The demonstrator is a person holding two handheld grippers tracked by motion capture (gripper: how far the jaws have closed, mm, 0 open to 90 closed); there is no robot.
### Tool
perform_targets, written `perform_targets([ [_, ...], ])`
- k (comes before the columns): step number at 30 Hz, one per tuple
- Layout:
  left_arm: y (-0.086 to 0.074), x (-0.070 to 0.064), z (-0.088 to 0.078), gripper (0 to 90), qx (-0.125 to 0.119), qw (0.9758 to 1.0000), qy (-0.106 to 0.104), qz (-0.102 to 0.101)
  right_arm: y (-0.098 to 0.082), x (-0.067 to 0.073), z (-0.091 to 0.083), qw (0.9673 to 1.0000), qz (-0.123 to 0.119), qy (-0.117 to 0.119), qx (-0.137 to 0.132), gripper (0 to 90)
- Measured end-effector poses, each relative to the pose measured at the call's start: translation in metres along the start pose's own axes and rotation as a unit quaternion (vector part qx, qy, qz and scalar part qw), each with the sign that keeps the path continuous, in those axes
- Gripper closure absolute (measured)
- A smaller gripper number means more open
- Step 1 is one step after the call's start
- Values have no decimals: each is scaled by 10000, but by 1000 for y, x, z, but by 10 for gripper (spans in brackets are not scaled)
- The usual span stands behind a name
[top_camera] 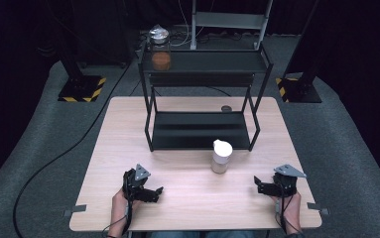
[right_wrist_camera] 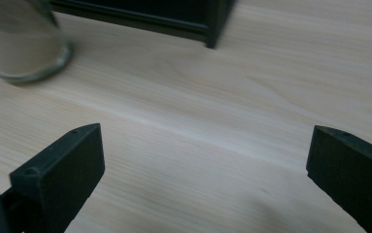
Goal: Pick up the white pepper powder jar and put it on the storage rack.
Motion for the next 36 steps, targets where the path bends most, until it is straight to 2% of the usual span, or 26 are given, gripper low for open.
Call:
perform_targets([
  [4, 0, 0, 0, 3, -6, 10000, 12, 8, 18, 20, 6, 9988, -265, 419, 17, 0],
  [8, 0, 1, 0, 4, -4, 10000, -17, -44, 34, 41, 14, 9952, -548, 814, -58, 0],
  [14, 0, 1, 0, 4, 4, 10000, -27, -42, 52, 69, 26, 9898, -836, 1123, -264, 0],
  [18, 0, 1, 0, 4, 3, 10000, -18, -53, 62, 79, 35, 9882, -931, 1155, -374, 0],
  [26, 1, 1, 1, 4, 0, 10000, 8, -64, 71, 85, 54, 9865, -968, 1251, -432, 0],
  [32, 1, 1, 1, 4, 0, 10000, 12, -72, 72, 89, 62, 9870, -973, 1213, -413, 0],
  [33, 1, 1, 1, 4, 0, 10000, 12, -70, 71, 90, 62, 9874, -986, 1157, -447, 21],
  [34, 1, 1, 1, 4, -1, 10000, 11, -71, 70, 90, 63, 9869, -998, 1177, -463, 131],
  [35, 1, 1, 1, 5, -5, 10000, 8, -66, 69, 89, 63, 9869, -978, 1186, -484, 288],
  [36, 0, 1, 1, 8, -7, 10000, 6, -63, 69, 86, 64, 9873, -877, 1243, -468, 294],
])
Point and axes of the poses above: each handheld gripper's, and its own axes: z roughly forward along the jaws, y roughly out of its top, x roughly to its left, the point moved 7 cm from there along z, roughly forward along the jaws, and after that the axes turned 6 degrees about -y, right-handed, at the moved point
